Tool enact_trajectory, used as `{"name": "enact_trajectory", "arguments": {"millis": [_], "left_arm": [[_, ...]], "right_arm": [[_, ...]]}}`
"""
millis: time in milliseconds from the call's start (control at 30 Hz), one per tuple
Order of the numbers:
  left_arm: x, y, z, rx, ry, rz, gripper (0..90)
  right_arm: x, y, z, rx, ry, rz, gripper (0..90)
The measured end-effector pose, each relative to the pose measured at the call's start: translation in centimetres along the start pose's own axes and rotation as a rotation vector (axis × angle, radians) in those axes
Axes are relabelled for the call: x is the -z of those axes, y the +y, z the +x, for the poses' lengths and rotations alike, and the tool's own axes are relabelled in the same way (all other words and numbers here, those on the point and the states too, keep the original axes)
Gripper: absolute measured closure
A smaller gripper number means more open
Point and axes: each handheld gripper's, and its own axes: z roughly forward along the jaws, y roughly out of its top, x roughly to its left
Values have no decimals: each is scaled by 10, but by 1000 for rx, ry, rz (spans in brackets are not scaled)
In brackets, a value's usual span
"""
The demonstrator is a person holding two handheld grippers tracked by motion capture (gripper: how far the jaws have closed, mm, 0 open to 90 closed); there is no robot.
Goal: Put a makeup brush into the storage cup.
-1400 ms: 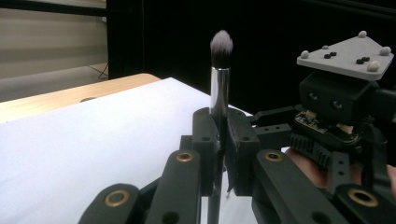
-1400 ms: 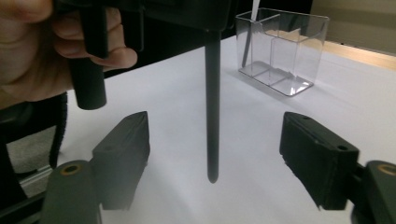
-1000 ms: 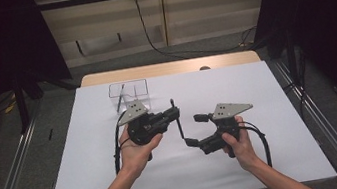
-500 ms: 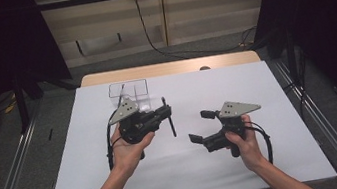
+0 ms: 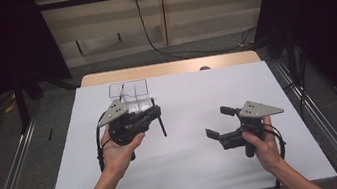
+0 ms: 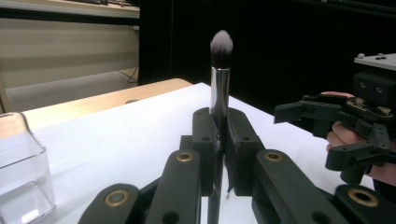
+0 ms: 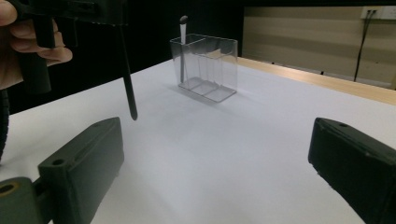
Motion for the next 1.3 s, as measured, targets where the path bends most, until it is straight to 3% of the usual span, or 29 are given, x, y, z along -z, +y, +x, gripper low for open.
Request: {"name": "enact_trajectory", "arguments": {"millis": [167,433,533,867,1067,1300], "left_arm": [[5,1,3,2,8,-5,838],[14,2,9,2,22,-7,838],[19,1,12,7,30,-13,838],[36,3,23,3,74,-13,837],[47,5,31,6,95,-19,837],[56,7,41,10,117,-16,837]], "right_arm": [[14,-8,-5,4,-59,11,24],[34,-16,-14,-2,-131,-17,23],[42,-18,-16,-15,-131,-34,17],[63,-30,-23,-6,-216,-50,14],[74,-32,-25,-3,-239,-61,15],[79,-37,-30,-12,-264,-68,13]]}}
